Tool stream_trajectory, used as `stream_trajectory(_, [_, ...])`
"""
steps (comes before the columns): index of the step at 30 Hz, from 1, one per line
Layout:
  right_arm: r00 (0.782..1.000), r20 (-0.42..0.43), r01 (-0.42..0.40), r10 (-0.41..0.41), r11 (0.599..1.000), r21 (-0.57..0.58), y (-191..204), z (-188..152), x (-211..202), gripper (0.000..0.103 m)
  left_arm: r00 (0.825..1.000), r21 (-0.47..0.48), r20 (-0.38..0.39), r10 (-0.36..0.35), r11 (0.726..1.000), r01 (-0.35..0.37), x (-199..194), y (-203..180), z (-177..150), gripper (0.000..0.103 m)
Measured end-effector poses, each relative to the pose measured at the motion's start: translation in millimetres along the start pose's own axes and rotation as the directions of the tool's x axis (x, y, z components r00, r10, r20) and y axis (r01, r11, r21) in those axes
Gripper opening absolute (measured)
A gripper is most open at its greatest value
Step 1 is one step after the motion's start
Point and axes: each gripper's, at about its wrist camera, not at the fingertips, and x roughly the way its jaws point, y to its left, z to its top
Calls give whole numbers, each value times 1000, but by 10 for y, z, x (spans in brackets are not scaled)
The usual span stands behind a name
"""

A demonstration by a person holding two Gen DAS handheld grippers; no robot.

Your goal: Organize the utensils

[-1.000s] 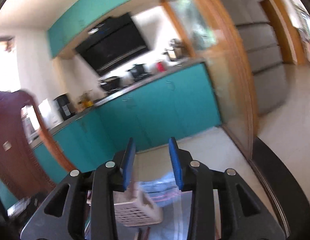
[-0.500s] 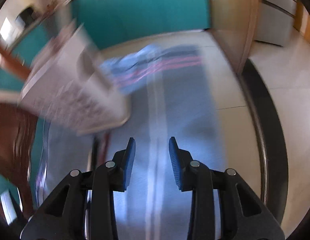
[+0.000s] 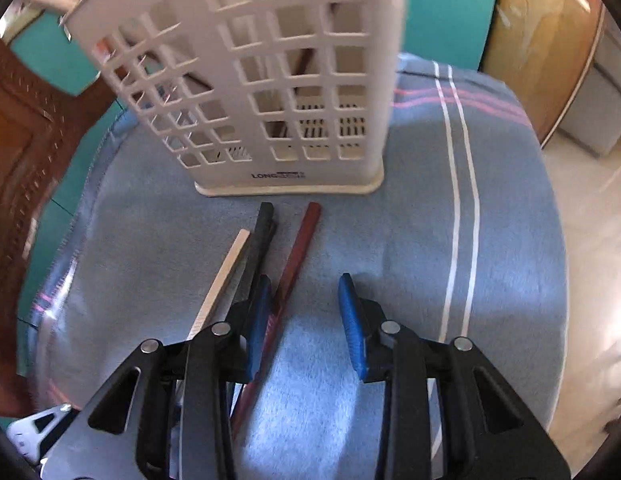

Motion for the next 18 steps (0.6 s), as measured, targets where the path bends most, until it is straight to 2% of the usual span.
stream_trajectory(1, [1000, 7, 16, -16, 1000, -22, 54, -9, 6, 33, 1000, -5, -2, 0, 1000, 0, 3, -16, 54, 12])
stream_trajectory(2, [1000, 14, 29, -28, 998, -49, 104, -23, 7, 21, 1000, -12, -5, 1, 1000, -1, 0, -11, 60, 10])
stream_trajectory(3, [999, 11, 35, -34, 997, -67, 141, -32, 3, 14, 1000, -20, -9, 2, 1000, -2, -11, -2, 55, 8])
stream_trajectory(8, [999, -52, 4, -5, 1000, -30, -45, -28, -82, 7, 999, -50, -44, 11, 999, -13, -39, 117, 40, 8])
stream_trajectory(13, [997, -64, 40, -45, 997, -71, -251, -119, -260, 7, 998, -41, -62, -1, 999, -2, -33, 177, 27, 8])
stream_trajectory(18, [996, -58, 59, -63, 996, -69, -272, -99, -209, 19, 998, -20, -63, 13, 1000, -15, 114, 146, 292, 16])
